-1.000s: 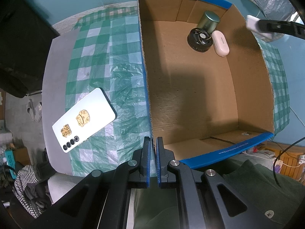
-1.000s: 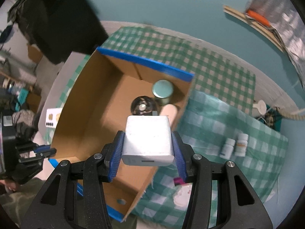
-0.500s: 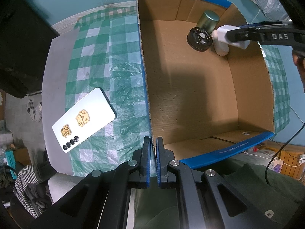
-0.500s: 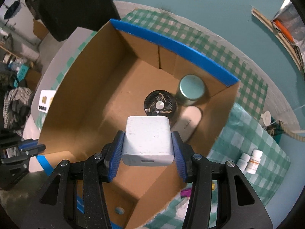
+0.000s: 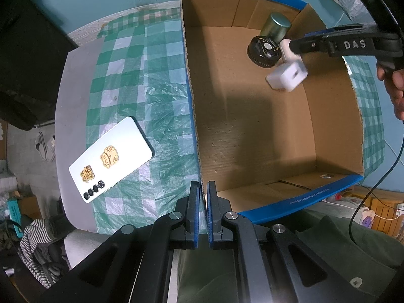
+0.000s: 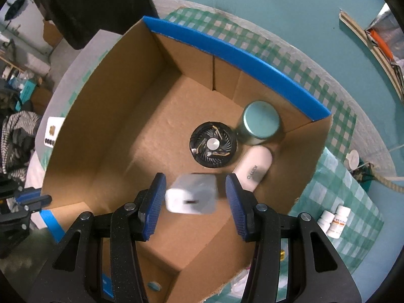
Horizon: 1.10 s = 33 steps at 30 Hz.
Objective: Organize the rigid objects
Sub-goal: 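Open the right gripper to drop the charger into the box, then move the right gripper to the white hexagonal case and grasp it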
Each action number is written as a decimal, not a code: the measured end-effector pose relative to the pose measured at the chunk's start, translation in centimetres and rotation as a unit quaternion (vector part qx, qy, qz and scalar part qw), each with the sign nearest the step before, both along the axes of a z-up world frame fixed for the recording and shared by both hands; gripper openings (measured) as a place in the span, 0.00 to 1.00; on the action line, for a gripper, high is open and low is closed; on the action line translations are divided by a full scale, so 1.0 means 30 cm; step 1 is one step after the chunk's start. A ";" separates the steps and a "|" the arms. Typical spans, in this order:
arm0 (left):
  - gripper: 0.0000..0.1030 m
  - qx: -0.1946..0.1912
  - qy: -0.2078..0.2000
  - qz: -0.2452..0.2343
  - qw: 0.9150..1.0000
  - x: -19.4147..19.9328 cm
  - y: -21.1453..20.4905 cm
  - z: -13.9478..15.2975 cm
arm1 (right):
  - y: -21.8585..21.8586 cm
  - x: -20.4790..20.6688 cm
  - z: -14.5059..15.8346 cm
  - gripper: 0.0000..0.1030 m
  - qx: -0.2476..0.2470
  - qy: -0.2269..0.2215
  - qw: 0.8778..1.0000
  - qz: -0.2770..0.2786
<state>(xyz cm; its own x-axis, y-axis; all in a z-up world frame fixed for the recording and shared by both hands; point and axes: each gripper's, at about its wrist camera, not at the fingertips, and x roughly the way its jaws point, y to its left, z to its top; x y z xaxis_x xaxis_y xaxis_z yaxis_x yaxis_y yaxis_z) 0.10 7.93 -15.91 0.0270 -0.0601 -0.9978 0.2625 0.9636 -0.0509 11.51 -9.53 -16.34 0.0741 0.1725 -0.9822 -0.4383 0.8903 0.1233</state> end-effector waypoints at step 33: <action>0.05 0.003 0.001 -0.012 1.000 0.001 -0.007 -0.004 | -0.366 -0.165 0.175 0.61 0.004 -0.017 0.989 -0.145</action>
